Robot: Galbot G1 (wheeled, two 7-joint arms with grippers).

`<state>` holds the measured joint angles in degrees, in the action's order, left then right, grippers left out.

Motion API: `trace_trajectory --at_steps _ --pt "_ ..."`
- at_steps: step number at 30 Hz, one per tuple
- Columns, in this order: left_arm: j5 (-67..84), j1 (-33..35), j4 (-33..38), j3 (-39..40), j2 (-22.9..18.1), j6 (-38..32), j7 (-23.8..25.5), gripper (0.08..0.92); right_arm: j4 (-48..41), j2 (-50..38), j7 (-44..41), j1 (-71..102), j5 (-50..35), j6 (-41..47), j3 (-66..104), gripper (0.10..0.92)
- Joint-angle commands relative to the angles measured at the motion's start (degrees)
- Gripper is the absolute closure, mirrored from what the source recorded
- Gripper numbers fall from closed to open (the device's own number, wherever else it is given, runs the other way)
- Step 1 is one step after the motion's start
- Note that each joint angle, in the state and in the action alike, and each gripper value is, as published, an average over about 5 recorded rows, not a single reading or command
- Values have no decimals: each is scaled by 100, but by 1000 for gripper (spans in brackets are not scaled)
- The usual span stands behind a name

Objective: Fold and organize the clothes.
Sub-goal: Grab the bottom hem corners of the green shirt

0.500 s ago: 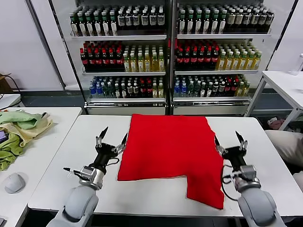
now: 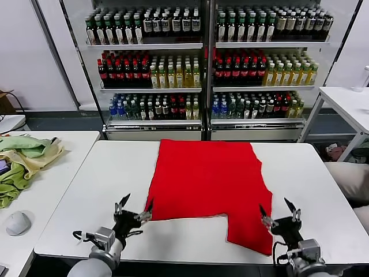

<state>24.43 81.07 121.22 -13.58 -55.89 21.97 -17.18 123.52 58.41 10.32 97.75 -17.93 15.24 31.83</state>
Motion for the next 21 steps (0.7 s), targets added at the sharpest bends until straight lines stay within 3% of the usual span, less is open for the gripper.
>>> trace_trajectory --at_steps 1,21 --pt "335 157 -2 131 34 615 -479 177 80 14 116 393 -127 64 -20 203" --pt "296 -284 -552 163 -206 467 -361 177 -13 193 229 382 -462 188 -258 203"
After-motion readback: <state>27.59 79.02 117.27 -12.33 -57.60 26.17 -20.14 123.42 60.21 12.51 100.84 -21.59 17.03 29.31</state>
